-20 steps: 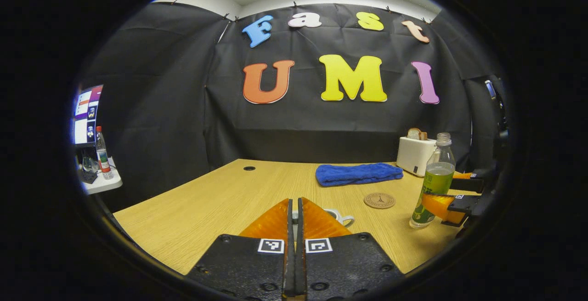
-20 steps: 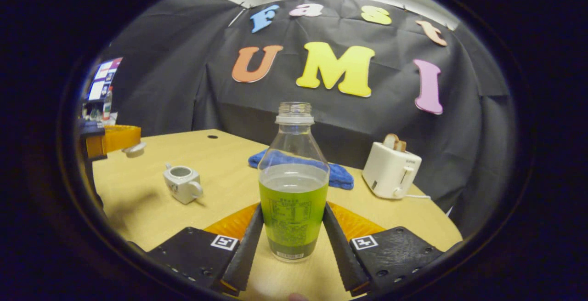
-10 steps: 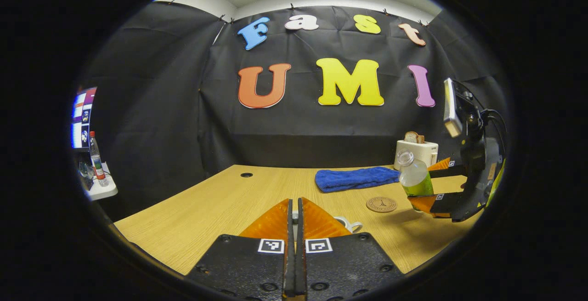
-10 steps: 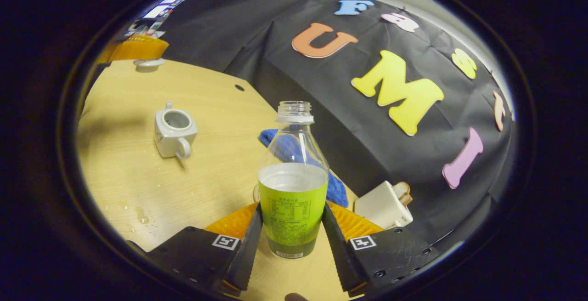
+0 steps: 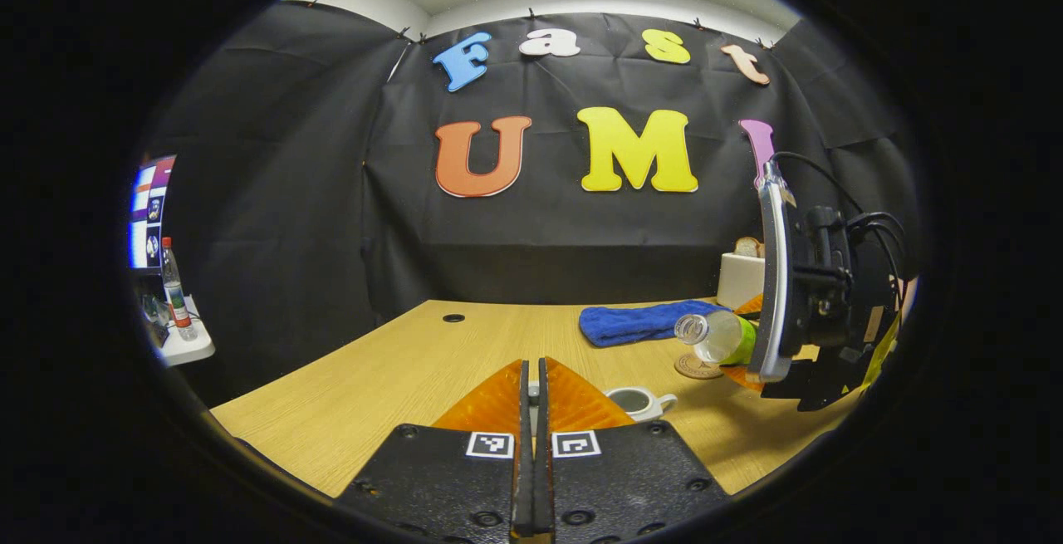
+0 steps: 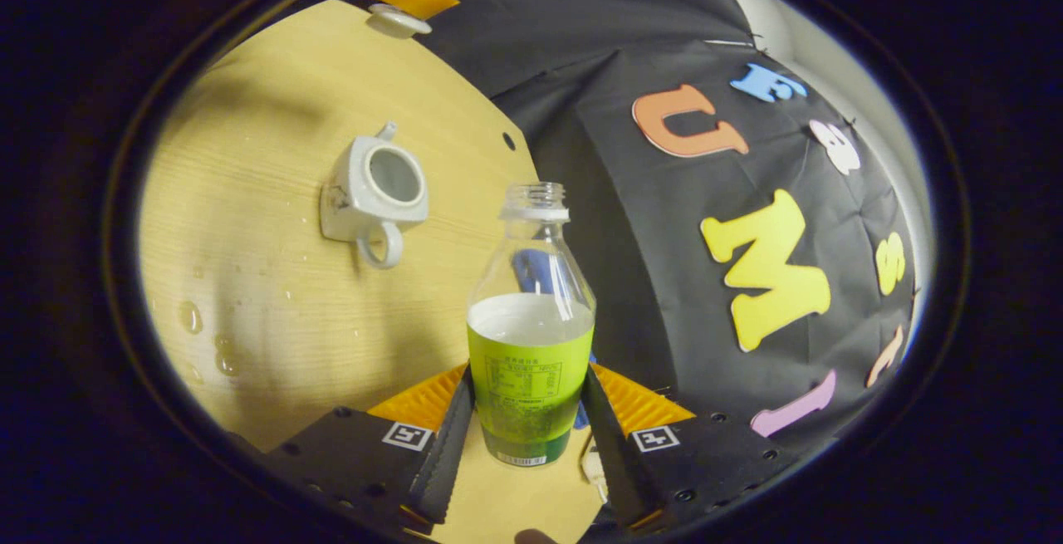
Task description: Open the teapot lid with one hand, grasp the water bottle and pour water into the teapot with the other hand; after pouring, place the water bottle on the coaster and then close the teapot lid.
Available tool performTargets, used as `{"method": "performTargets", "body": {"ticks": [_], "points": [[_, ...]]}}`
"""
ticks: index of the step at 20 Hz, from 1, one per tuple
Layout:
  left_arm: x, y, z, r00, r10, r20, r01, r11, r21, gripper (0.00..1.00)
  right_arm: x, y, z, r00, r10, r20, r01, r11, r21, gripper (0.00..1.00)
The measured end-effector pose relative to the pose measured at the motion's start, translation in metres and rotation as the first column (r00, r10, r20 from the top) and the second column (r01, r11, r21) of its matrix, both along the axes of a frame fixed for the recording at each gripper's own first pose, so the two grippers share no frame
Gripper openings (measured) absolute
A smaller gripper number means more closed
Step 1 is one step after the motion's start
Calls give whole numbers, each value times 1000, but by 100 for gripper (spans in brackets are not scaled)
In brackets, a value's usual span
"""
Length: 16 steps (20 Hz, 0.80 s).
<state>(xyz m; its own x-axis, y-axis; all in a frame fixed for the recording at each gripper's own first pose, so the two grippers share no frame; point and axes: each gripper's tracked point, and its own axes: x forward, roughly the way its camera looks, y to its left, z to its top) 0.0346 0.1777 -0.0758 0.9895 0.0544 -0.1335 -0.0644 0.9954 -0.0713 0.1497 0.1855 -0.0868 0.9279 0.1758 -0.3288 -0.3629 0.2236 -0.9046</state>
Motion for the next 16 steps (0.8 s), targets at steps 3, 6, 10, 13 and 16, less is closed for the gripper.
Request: {"method": "performTargets", "body": {"ticks": [3, 6, 10, 13, 16], "points": [[-3, 7, -2, 1000, 10, -6, -10, 1000, 0, 2, 3, 6, 5, 998, 35, 44, -30, 994, -101, 73], [-5, 13, -3, 1000, 18, -9, -18, 1000, 9, 2, -1, 9, 11, 993, 74, 89, -55, 978, -199, 72], [-9, 21, -4, 1000, 26, -6, -26, 1000, 13, 2, -1, 21, 17, 978, 135, 161, -80, 948, -307, 72], [-9, 28, -10, 999, 33, -18, -33, 999, 0, 2, 2, 27, 16, 968, 169, 186, -90, 925, -370, 72], [-10, 29, -9, 999, 33, -17, -33, 999, 0, 3, 4, 32, 20, 952, 211, 223, -92, 890, -447, 72]]}}
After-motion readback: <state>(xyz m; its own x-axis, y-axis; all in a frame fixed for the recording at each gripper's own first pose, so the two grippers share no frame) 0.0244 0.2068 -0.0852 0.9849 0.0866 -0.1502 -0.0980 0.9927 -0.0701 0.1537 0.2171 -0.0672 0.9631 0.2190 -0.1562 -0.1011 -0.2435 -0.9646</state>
